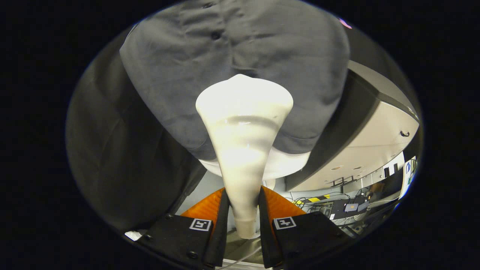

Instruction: Iron the clothes twice with a garment steamer, once on the left side and once on the right side.

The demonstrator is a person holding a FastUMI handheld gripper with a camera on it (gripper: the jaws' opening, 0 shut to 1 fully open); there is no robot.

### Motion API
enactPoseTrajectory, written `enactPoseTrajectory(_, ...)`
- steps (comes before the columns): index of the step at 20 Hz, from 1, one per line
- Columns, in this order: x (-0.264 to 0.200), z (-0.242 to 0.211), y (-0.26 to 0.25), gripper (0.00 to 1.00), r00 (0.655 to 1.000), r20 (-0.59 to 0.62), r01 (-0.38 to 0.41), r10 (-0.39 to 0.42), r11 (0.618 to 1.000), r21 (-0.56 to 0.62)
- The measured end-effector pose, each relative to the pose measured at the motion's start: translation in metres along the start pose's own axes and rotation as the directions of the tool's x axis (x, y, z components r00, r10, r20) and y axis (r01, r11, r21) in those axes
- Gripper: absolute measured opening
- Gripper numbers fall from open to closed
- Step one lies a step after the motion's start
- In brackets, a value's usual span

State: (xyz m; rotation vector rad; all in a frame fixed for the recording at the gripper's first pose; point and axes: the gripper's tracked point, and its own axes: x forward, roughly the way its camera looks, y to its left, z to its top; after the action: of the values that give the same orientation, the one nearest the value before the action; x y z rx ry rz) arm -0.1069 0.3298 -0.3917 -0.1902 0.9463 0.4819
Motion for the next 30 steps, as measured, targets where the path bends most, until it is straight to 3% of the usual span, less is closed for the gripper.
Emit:
enactPoseTrajectory(10, -0.145, 0.068, -0.110, 0.46, 0.974, 0.223, 0.027, -0.034, 0.999, 0.033)
enactPoseTrajectory(18, -0.261, 0.123, -0.185, 0.46, 0.906, 0.415, 0.052, -0.082, 0.995, 0.083)
enactPoseTrajectory(23, -0.305, 0.142, -0.230, 0.46, 0.859, 0.493, 0.082, -0.141, 0.987, 0.139)
enactPoseTrajectory(30, -0.321, 0.152, -0.259, 0.46, 0.832, 0.523, 0.103, -0.184, 0.978, 0.181)
